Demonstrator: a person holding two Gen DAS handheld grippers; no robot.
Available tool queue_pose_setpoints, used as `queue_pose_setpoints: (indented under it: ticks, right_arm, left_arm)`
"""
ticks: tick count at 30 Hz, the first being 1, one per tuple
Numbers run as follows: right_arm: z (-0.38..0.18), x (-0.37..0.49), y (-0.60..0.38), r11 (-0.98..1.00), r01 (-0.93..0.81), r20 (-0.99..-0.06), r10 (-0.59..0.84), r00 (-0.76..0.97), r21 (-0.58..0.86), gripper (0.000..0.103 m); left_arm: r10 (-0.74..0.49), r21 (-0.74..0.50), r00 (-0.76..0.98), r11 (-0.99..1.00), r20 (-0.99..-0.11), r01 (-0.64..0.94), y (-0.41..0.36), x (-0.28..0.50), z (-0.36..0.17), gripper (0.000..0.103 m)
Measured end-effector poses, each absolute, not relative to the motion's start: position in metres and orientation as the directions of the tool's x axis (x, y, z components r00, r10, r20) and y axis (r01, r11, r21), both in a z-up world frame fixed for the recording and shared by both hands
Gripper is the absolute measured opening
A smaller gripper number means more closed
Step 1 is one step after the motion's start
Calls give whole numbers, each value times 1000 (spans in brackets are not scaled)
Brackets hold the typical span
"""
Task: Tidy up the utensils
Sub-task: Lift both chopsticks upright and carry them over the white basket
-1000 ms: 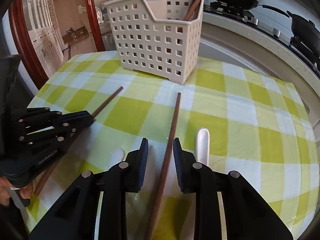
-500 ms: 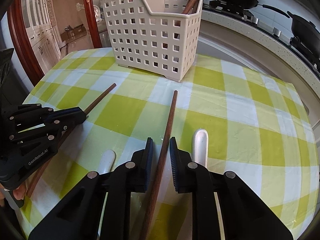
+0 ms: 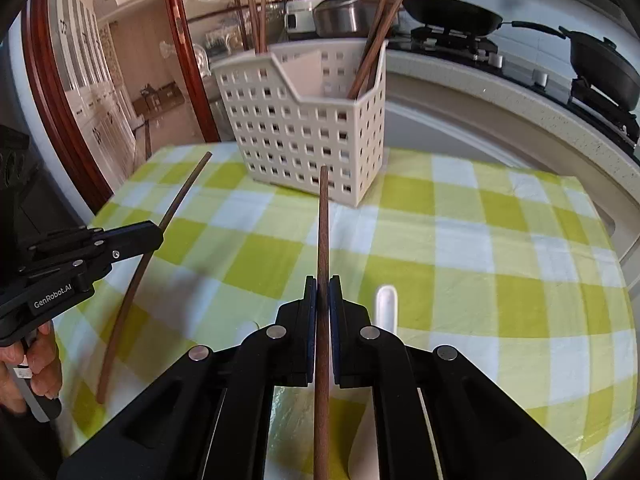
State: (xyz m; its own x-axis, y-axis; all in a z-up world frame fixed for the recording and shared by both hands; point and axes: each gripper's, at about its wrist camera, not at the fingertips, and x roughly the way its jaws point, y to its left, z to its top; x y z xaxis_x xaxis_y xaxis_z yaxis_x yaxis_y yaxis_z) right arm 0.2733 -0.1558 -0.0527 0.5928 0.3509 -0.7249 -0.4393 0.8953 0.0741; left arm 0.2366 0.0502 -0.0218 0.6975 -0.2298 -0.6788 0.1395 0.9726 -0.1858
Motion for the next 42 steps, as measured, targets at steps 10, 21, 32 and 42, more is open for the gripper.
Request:
queue_pose_setpoints:
  ticks: [10,21,32,42]
  right_arm:
    - [-4,251,-176,894,-438,-643,389,660,92,7]
    - [28,232,-183,891,-447,-589,405,700,81,7]
    - [39,228,-189,894,-441,-570,405,715,82,7]
    - [70,245,-182,882,-466,-559,423,713,74,7]
  left_arm:
    - [-236,-184,766,971,-598,155,44,211,26,6]
    - [-226,-173,810,973,-541,156,44,185,59,6]
    - [-234,-179,815,970,-529,163,44,186,66,6]
    - [-278,-199,817,959,-505,203,50,213,99,6]
